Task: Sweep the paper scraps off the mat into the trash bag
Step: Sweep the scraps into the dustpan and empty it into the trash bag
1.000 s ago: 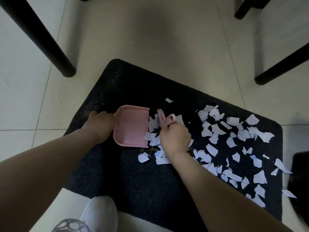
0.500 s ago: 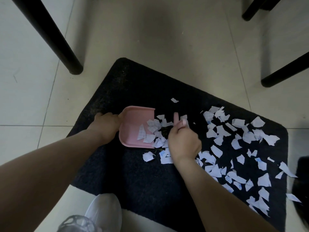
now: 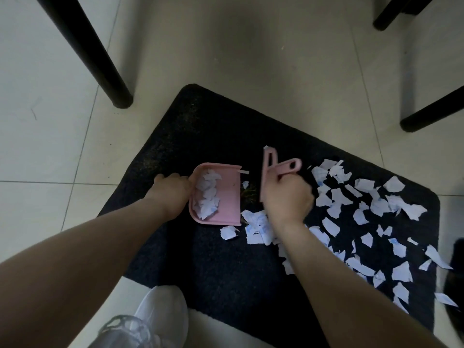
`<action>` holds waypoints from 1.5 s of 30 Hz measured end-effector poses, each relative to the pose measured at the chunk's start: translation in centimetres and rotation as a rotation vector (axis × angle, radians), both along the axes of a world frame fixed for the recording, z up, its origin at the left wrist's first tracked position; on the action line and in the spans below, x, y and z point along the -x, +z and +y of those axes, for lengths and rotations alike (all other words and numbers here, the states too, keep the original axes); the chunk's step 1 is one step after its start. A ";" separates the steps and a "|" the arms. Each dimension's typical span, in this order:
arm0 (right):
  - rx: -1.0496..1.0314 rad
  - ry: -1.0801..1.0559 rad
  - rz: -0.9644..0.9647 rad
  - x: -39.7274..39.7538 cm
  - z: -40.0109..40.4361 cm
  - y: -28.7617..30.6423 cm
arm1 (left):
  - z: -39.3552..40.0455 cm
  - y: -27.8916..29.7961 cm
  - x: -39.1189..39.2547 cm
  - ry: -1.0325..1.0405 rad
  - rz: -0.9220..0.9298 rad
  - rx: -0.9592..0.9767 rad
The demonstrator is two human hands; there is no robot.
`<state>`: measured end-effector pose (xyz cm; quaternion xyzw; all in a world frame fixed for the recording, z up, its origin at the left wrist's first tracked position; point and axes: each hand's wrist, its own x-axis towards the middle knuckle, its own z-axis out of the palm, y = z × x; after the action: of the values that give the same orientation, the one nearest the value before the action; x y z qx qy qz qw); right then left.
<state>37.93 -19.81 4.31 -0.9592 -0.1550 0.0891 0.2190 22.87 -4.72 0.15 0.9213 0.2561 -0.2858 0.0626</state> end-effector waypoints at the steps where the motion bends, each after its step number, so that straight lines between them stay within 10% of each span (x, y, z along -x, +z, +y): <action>1: 0.002 -0.031 -0.031 -1.1 -0.6 -0.2 | 0.1 -0.1 0.2 0.011 -0.002 0.001; 10: 0.206 -0.022 -0.004 -3.5 -1.9 -0.8 | 0.2 0.1 0.2 0.078 0.007 -0.004; 33: 0.073 0.204 0.185 2.6 2.1 -1.5 | -0.1 0.1 0.0 0.094 0.000 0.011; 45: -0.061 -0.010 0.169 1.9 -1.6 1.2 | 0.2 0.8 2.2 0.108 -0.048 0.027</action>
<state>36.00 -21.36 5.51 -0.9420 -0.1339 0.1638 0.2606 20.62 -4.50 0.99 0.9118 0.2999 -0.2633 0.0966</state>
